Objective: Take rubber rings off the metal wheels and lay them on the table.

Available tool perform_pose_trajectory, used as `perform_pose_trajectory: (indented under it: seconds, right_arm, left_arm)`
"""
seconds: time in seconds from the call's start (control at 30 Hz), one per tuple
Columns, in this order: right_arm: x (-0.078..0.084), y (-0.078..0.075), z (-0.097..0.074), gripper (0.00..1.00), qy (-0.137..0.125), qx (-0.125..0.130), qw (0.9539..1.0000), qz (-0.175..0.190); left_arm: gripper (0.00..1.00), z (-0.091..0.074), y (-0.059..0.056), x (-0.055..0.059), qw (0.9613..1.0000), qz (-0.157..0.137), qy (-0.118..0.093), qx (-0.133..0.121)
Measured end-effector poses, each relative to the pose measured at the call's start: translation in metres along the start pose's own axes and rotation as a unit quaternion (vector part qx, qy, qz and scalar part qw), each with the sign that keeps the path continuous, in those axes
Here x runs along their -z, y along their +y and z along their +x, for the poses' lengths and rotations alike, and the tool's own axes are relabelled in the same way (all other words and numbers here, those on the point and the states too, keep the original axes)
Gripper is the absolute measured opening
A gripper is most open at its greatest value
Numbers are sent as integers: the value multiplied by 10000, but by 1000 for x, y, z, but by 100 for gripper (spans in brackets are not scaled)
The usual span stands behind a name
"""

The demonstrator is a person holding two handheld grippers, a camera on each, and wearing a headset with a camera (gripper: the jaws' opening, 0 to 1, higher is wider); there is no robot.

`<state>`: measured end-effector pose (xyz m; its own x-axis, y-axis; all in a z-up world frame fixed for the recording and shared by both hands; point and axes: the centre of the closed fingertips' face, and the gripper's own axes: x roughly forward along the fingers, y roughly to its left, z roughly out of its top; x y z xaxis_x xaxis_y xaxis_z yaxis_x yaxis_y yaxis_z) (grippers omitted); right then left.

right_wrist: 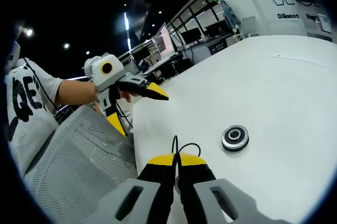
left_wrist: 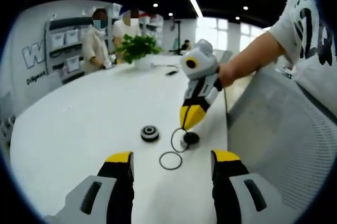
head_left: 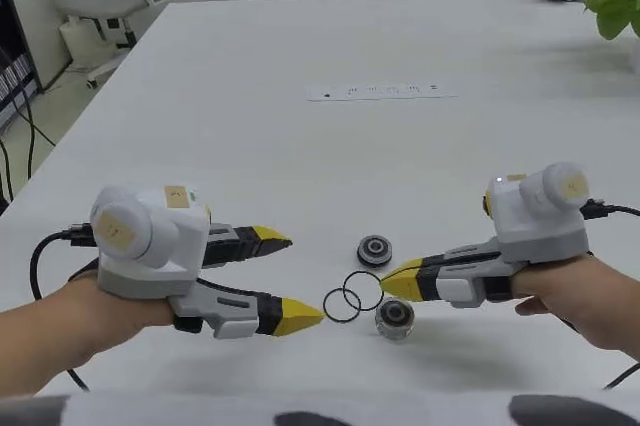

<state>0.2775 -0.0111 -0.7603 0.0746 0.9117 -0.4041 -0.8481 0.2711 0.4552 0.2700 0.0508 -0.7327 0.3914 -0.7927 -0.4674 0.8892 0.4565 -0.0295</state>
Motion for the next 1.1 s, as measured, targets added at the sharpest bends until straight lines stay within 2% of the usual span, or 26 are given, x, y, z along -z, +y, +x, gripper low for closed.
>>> perform_pose_trajectory:
  seconds: [0.2, 0.57, 0.87, 1.1]
  right_arm:
    - [-2, -3, 11, 0, 38, -24, 10000, 69]
    - [3, -8, 23, 0, 208, -44, 9990, 394]
    - [12, -10, 28, 0, 362, -42, 9982, 482]
    - [15, -15, 29, 0, 419, 37, 9983, 408]
  left_arm:
    - [62, -7, 8, 1, 9998, -87, -67, -135]
    - [64, -12, 10, 1, 9996, -117, -67, -235]
    - [65, -14, 11, 1, 9996, -98, -40, -246]
    - [65, -16, 13, 2, 9995, -120, -35, -282]
